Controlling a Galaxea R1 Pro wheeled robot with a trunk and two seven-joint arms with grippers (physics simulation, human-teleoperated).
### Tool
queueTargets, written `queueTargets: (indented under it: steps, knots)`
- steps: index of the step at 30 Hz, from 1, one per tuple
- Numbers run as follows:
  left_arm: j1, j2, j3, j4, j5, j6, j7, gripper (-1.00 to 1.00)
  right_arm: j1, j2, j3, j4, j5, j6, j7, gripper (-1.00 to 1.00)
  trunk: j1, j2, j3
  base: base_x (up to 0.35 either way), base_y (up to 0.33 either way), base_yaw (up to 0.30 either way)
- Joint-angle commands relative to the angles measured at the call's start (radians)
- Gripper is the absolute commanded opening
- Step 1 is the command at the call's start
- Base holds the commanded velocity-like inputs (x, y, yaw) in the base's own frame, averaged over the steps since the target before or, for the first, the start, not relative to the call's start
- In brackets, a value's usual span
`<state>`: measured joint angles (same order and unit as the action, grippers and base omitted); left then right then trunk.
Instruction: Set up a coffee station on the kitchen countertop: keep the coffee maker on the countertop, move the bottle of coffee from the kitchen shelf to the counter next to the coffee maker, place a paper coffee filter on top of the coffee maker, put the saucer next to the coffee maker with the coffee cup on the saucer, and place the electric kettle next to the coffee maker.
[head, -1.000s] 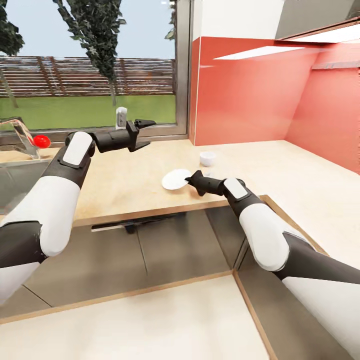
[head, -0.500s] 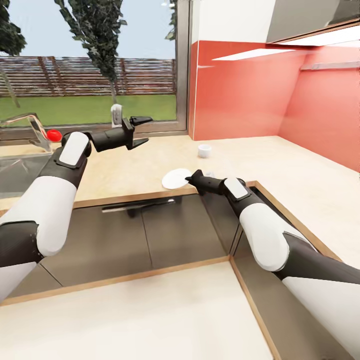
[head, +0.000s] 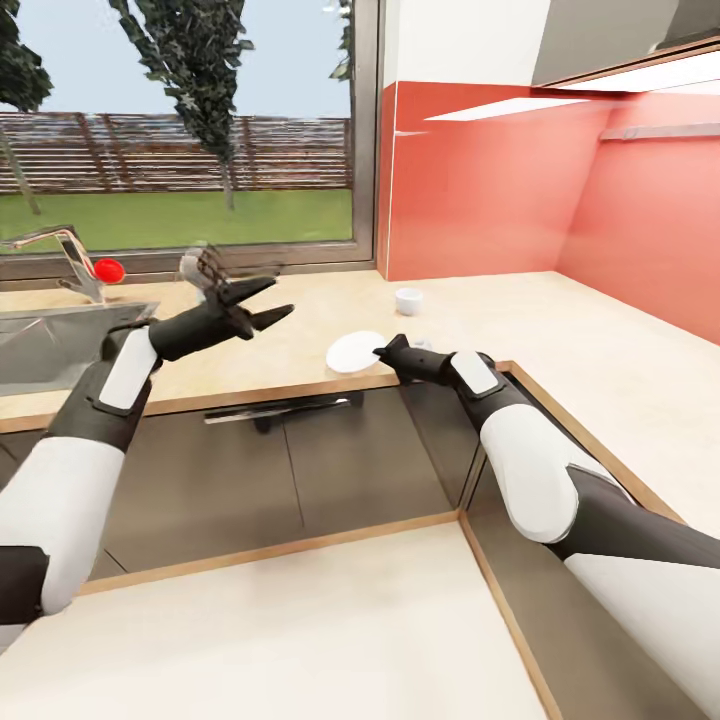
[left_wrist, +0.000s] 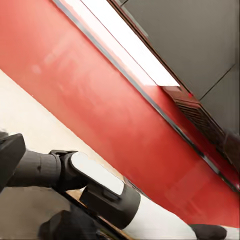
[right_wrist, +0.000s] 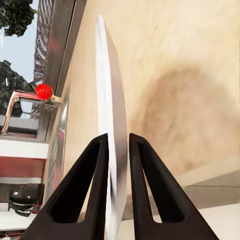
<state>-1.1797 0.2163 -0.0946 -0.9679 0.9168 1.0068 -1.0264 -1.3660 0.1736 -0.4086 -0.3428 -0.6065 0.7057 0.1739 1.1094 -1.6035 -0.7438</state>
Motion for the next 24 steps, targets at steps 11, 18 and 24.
queueTargets:
  steps: [11,18,24]
  knots:
    - [0.709,0.235,-0.022,-0.366,0.004,-0.011,-0.287,1.0,0.001,0.001,0.057,-0.087,0.003,0.014,0.007,-1.0,0.0,0.0,-0.001,0.0,0.0,0.0]
    - [1.045,0.34,-0.021,-0.159,0.002,-0.18,-0.34,1.0,0.001,0.001,0.059,-0.151,0.002,0.02,0.007,-1.0,0.0,0.0,-0.001,0.0,0.0,0.0]
    - [1.106,0.361,-0.106,0.758,-0.015,-0.792,-0.544,1.0,0.003,0.001,0.06,-0.185,0.002,0.125,0.136,-1.0,0.0,0.0,-0.001,0.0,0.0,0.0]
